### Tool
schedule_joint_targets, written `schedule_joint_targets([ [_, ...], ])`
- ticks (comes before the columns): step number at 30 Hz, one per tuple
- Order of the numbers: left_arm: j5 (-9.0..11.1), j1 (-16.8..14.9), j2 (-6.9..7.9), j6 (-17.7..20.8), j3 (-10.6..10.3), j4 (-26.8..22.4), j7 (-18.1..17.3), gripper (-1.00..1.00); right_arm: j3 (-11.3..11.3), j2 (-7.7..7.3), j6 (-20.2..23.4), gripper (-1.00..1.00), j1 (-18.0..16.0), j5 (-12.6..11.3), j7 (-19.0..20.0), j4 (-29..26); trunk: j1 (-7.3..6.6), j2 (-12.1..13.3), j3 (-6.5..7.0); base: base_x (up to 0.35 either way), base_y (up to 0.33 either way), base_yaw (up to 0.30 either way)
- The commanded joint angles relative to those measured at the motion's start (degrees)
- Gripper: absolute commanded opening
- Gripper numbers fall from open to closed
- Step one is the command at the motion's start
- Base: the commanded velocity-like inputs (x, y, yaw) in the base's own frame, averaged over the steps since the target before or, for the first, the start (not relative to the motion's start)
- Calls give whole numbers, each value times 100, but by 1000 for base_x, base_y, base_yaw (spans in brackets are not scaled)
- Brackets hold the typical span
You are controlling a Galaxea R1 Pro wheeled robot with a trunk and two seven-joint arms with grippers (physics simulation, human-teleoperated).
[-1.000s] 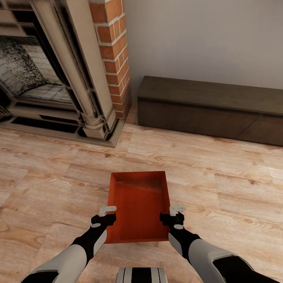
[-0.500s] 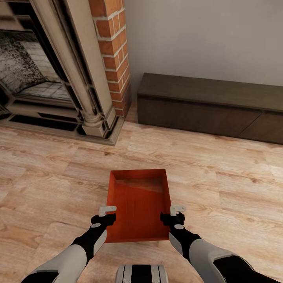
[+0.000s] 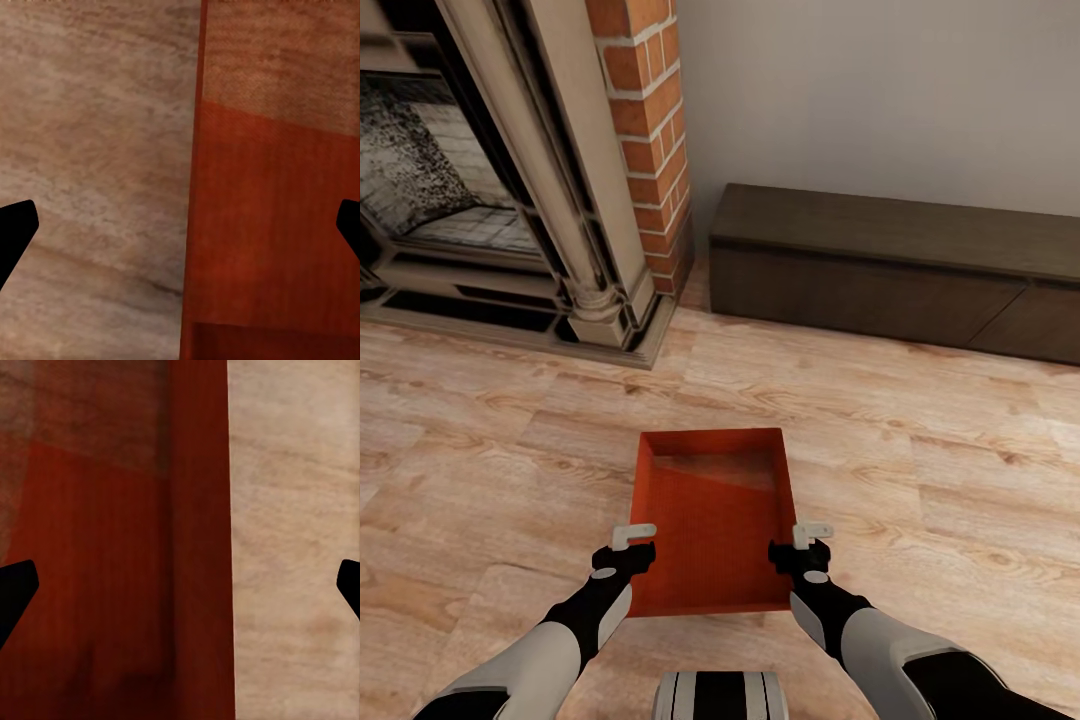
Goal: Move the two storage containers from the living room to the garage. In the garage, place one container on the floor and stack the other container on top of it (either order is fine).
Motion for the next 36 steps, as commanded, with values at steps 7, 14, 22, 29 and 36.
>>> schedule_joint_targets([
  [7,-15,-3,-4,-31,33,12,5,100,45,-127,-14,100,-3,0,-34,7,-1,-1,-3,0,0,0],
  [14,-14,-3,-4,-31,33,14,5,100,45,-164,-15,100,-3,0,-30,7,-1,-1,-3,0,0,0],
  [22,-16,-3,-4,-31,33,13,5,100,39,-162,-15,100,-3,-2,-26,5,-1,-1,-3,0,0,0],
  [29,-14,-3,5,-31,33,11,5,100,14,-111,-15,100,-3,-8,-27,-2,-1,-1,-3,0,0,0],
  [36,-16,-3,21,-31,33,9,5,100,8,-82,-15,100,-3,-17,-26,-2,-1,-1,-3,0,0,0],
])
